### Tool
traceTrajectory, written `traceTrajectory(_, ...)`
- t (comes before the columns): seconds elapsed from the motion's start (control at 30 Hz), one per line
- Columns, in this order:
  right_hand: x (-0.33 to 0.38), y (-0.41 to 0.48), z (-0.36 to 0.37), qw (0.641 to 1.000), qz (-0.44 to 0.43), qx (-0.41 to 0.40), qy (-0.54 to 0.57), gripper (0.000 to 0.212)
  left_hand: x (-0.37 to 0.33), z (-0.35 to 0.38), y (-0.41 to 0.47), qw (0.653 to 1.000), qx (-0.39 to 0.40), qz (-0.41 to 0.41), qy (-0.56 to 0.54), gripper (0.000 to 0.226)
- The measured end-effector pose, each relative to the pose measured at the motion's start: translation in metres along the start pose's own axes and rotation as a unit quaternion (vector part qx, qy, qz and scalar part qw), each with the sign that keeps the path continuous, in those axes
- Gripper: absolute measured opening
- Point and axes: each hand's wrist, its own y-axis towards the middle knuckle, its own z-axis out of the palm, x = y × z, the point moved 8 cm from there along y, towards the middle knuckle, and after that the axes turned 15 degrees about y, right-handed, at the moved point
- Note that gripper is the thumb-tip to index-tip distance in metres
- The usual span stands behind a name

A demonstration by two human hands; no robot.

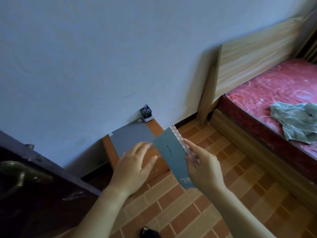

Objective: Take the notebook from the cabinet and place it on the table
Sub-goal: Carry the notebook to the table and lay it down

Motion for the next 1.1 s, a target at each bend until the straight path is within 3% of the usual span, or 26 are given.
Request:
traceTrajectory(0.37,-0.012,0.119,0.059,0.999,0.016,0.046,-0.004,0.053,0.06,0.002,0.117,0.999,0.035,-0.014,-0.016,0.056)
traceTrajectory(0.8,-0.068,0.296,0.125,0.974,-0.013,0.227,-0.008,0.051,0.116,0.04,0.236,0.983,0.044,-0.178,-0.003,0.052)
traceTrajectory(1.1,-0.138,0.343,0.228,0.959,0.011,0.283,0.0,0.049,0.19,0.101,0.27,0.968,0.061,-0.243,-0.004,0.05)
